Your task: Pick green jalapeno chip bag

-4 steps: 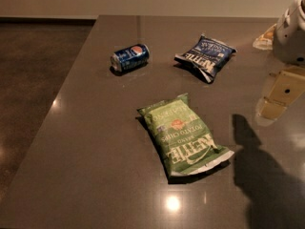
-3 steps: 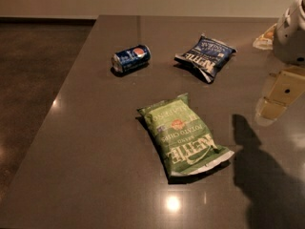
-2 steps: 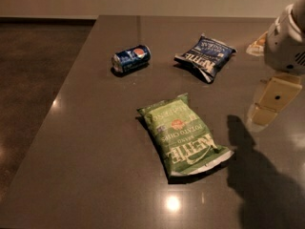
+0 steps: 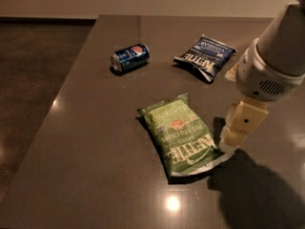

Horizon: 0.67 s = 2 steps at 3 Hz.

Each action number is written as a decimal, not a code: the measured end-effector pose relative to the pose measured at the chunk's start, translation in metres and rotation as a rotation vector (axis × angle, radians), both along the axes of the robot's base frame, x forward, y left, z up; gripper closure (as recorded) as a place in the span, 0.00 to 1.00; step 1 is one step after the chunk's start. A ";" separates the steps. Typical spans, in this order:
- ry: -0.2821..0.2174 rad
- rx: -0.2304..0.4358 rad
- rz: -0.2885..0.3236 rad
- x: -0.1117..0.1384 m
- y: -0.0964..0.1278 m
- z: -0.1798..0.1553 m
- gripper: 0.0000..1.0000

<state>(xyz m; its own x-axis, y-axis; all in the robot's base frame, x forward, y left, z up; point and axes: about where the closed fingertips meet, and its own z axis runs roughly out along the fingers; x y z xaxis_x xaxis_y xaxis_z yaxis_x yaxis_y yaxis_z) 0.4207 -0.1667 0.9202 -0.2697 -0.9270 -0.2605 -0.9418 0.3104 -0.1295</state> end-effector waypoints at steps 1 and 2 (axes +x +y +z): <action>-0.002 -0.005 -0.012 -0.001 0.018 -0.020 0.00; 0.014 -0.068 -0.061 0.008 0.034 -0.052 0.00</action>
Offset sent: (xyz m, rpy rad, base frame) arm 0.0109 0.0456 -0.0769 -0.1120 0.0217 -0.1015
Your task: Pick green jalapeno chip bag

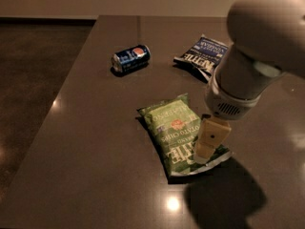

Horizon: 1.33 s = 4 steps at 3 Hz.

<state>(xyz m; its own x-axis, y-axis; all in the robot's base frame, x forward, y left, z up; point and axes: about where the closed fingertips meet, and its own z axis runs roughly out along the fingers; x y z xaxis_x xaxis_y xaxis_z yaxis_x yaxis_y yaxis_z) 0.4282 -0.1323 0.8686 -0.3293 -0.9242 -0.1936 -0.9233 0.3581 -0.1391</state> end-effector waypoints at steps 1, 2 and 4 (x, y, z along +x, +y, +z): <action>0.051 -0.041 -0.053 0.005 0.006 -0.016 0.00; 0.131 -0.064 -0.072 0.006 0.016 -0.027 0.01; 0.202 -0.043 -0.056 0.002 0.024 -0.027 0.47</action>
Offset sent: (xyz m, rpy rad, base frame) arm 0.0075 0.0224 -0.0388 -0.0864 0.2056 -0.0974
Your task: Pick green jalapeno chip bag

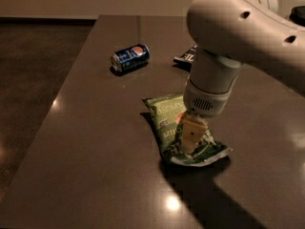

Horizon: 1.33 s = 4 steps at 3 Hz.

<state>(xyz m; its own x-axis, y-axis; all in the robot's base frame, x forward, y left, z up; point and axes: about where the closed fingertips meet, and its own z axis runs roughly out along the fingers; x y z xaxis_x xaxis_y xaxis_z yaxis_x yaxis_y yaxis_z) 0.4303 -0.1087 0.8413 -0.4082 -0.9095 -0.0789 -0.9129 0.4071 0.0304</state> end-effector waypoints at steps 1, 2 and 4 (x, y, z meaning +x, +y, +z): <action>-0.004 0.036 -0.011 0.003 -0.006 0.013 0.78; -0.042 0.085 -0.021 0.010 -0.015 0.039 1.00; -0.170 0.187 -0.015 0.027 -0.036 0.120 1.00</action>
Offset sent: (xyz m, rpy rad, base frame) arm 0.0133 -0.0226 0.0526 0.1112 -0.0502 -0.0345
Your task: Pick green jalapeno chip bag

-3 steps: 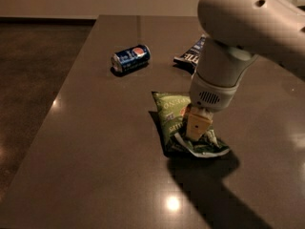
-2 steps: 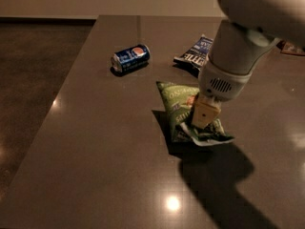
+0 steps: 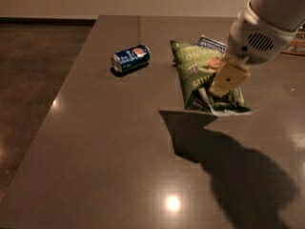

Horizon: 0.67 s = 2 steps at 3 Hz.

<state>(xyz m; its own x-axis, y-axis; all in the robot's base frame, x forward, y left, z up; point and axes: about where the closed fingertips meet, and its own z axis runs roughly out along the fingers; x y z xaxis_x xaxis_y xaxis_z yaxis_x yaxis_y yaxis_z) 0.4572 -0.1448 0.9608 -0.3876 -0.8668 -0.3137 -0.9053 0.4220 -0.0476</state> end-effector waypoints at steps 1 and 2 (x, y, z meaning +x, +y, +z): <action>-0.068 0.035 0.000 0.010 -0.009 0.034 1.00; -0.068 0.035 0.000 0.011 -0.007 0.031 1.00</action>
Offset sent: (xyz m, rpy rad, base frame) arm 0.0067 -0.0078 0.0245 0.0256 -0.0456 0.0007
